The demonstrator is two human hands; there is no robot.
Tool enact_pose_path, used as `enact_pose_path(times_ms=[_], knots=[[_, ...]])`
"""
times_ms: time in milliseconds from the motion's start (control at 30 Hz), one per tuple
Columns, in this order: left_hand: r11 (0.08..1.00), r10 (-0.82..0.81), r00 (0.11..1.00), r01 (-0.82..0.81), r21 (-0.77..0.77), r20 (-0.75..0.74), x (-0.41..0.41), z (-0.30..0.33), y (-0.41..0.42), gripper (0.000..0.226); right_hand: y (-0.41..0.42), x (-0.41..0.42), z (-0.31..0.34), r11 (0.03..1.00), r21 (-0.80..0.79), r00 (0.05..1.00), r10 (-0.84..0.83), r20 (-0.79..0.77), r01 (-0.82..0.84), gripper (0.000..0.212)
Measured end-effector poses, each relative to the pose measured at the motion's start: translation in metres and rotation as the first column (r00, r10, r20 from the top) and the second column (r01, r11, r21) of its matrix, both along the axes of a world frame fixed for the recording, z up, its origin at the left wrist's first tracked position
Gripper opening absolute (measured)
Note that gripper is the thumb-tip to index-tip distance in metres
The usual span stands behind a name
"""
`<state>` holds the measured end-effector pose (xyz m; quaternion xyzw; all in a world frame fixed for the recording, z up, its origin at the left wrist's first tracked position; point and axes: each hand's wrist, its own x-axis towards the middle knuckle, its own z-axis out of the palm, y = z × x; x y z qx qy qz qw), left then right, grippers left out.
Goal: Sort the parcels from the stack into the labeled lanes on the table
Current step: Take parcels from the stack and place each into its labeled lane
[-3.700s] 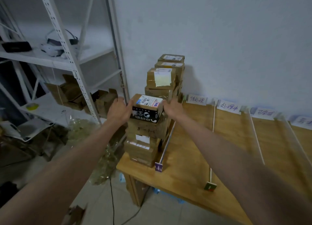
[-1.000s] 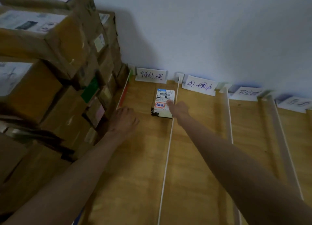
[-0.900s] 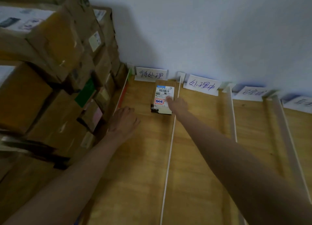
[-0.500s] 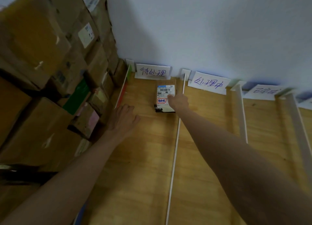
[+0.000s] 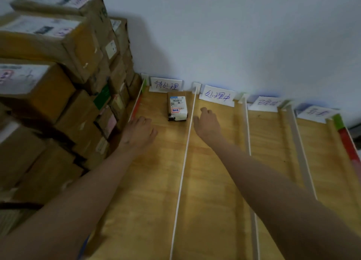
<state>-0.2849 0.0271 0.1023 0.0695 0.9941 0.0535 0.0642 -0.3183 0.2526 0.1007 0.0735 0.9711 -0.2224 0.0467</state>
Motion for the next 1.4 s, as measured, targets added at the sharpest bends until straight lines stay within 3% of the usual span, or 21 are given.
enact_pose_path(times_ms=[200,700,1100,1400], knots=[[1.0,-0.025,0.991,0.027,0.016,-0.13,0.091,0.043,0.011,0.036,0.024,0.117,0.04,0.957,0.267,0.983,0.147,-0.113,-0.112,0.048],[1.0,-0.001,0.982,0.005,0.02,-0.191,0.32,0.094,-0.034,0.048,-0.013,0.337,0.107,0.955,0.27,0.965,0.175,-0.197,-0.118,0.051],[0.999,0.039,0.944,-0.032,0.025,-0.327,0.376,0.155,-0.115,0.037,-0.11,0.361,0.156,0.955,0.186,0.929,0.274,-0.249,-0.232,0.046],[0.995,0.091,0.901,-0.065,0.077,-0.423,0.335,0.197,-0.205,0.044,-0.192,0.315,0.201,0.956,0.035,0.913,0.288,-0.29,-0.291,0.045]])
